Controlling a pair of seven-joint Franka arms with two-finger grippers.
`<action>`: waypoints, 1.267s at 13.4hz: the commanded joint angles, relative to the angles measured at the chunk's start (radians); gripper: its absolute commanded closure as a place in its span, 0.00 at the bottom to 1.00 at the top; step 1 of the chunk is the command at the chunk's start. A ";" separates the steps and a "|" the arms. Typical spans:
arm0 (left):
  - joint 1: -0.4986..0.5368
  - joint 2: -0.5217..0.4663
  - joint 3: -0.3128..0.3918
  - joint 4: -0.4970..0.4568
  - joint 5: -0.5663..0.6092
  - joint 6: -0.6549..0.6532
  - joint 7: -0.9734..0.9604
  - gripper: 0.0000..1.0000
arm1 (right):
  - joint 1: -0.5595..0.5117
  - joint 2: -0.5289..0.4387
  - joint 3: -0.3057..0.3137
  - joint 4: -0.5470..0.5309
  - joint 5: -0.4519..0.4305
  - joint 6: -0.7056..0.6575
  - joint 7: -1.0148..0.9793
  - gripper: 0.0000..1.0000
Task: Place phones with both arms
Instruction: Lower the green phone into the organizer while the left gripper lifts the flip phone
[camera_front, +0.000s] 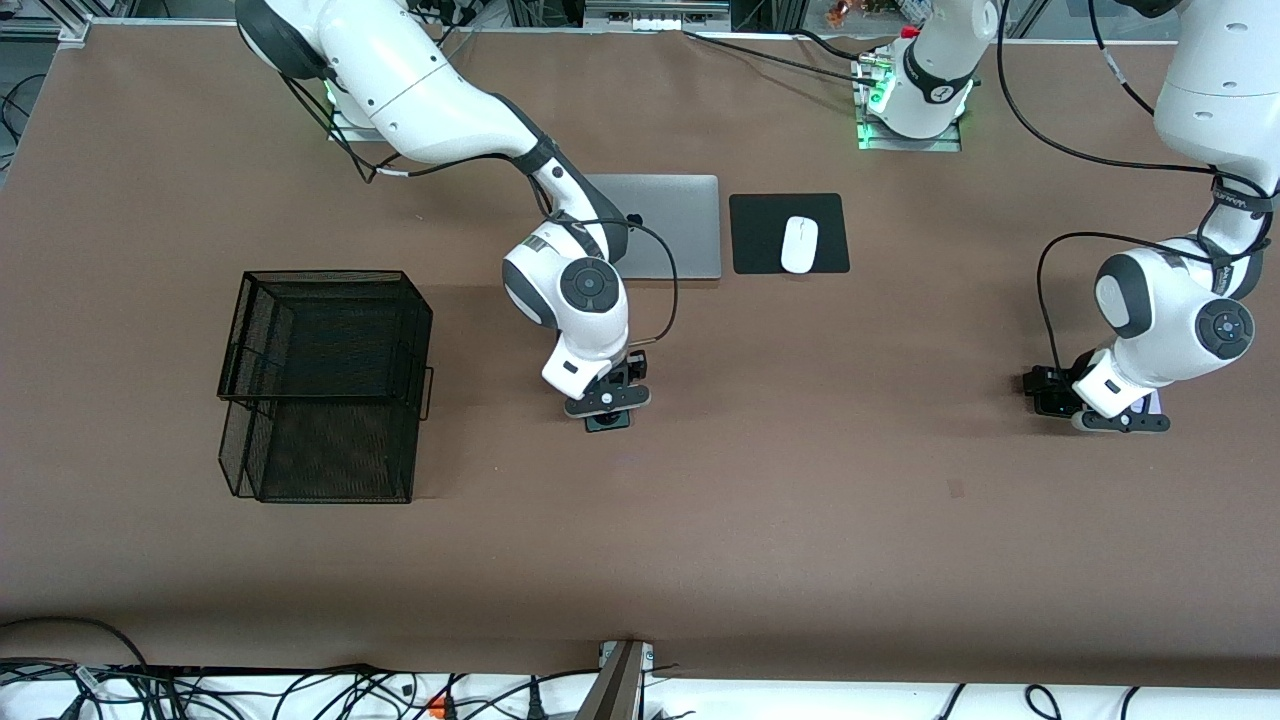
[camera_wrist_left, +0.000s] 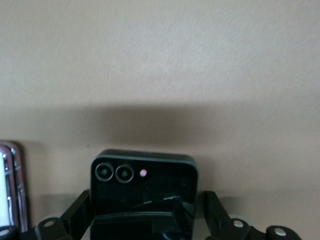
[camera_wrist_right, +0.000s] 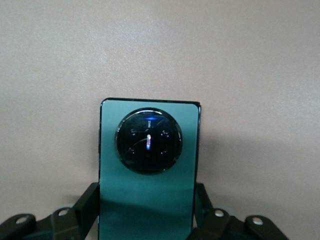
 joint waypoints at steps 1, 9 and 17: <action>0.011 0.000 -0.021 -0.010 -0.019 0.036 0.021 0.37 | -0.001 -0.055 -0.023 -0.009 -0.018 -0.022 -0.004 0.85; -0.010 -0.005 -0.078 0.172 -0.019 -0.211 -0.064 1.00 | -0.111 -0.420 -0.202 -0.059 0.074 -0.421 -0.247 0.85; -0.396 0.019 -0.098 0.287 -0.010 -0.250 -0.631 1.00 | -0.165 -0.862 -0.517 -0.770 0.173 -0.107 -0.699 0.85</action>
